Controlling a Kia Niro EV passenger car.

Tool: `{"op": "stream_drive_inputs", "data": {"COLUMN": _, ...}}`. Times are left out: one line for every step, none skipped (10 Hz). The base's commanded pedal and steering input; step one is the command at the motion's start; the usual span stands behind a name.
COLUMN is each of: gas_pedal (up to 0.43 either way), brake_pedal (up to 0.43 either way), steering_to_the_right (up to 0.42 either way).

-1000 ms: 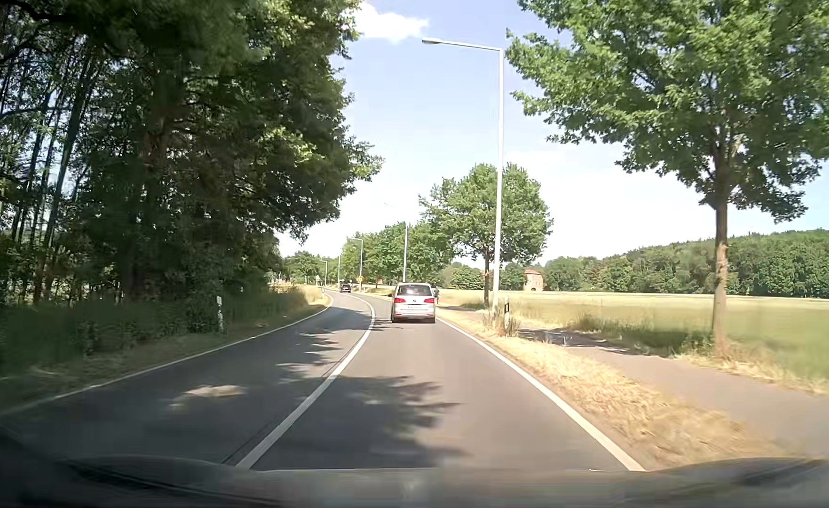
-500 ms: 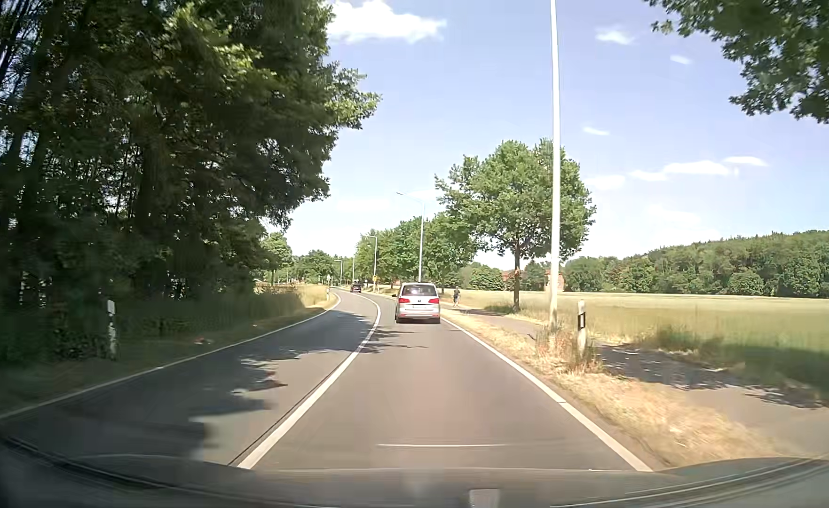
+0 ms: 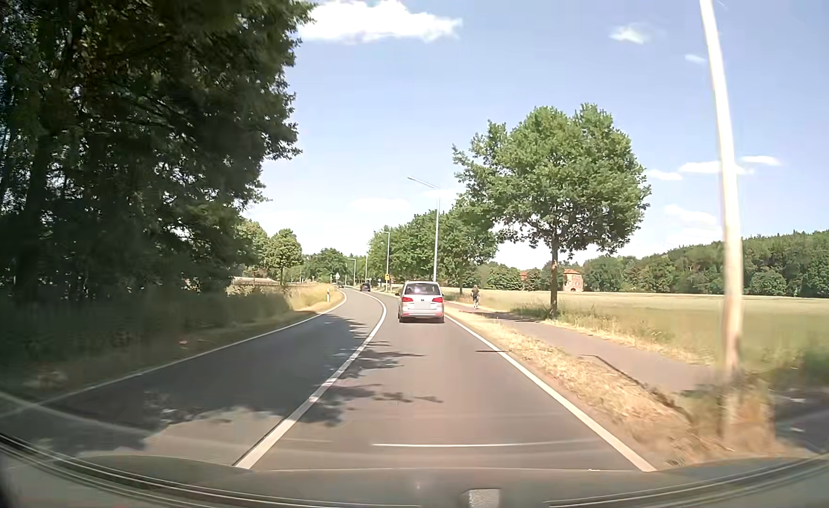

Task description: Follow the waypoints while adhering to traffic rules and regulations

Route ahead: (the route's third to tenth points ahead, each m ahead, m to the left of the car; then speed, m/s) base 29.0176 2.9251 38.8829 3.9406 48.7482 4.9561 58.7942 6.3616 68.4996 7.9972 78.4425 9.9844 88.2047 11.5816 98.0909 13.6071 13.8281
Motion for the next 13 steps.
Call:
{"op": "stream_drive_inputs", "data": {"gas_pedal": 0.079, "brake_pedal": 0.030, "steering_to_the_right": -0.013}}
{"op": "stream_drive_inputs", "data": {"gas_pedal": 0.079, "brake_pedal": 0.030, "steering_to_the_right": -0.013}}
{"op": "stream_drive_inputs", "data": {"gas_pedal": 0.079, "brake_pedal": 0.030, "steering_to_the_right": -0.013}}
{"op": "stream_drive_inputs", "data": {"gas_pedal": 0.079, "brake_pedal": 0.030, "steering_to_the_right": -0.014}}
{"op": "stream_drive_inputs", "data": {"gas_pedal": 0.079, "brake_pedal": 0.030, "steering_to_the_right": -0.013}}
{"op": "stream_drive_inputs", "data": {"gas_pedal": 0.079, "brake_pedal": 0.030, "steering_to_the_right": -0.013}}
{"op": "stream_drive_inputs", "data": {"gas_pedal": 0.079, "brake_pedal": 0.030, "steering_to_the_right": -0.013}}
{"op": "stream_drive_inputs", "data": {"gas_pedal": 0.079, "brake_pedal": 0.030, "steering_to_the_right": -0.014}}
{"op": "stream_drive_inputs", "data": {"gas_pedal": 0.079, "brake_pedal": 0.030, "steering_to_the_right": -0.013}}
{"op": "stream_drive_inputs", "data": {"gas_pedal": 0.079, "brake_pedal": 0.030, "steering_to_the_right": -0.013}}
{"op": "stream_drive_inputs", "data": {"gas_pedal": 0.079, "brake_pedal": 0.030, "steering_to_the_right": -0.013}}
{"op": "stream_drive_inputs", "data": {"gas_pedal": 0.079, "brake_pedal": 0.030, "steering_to_the_right": -0.013}}
{"op": "stream_drive_inputs", "data": {"gas_pedal": 0.079, "brake_pedal": 0.030, "steering_to_the_right": -0.013}}
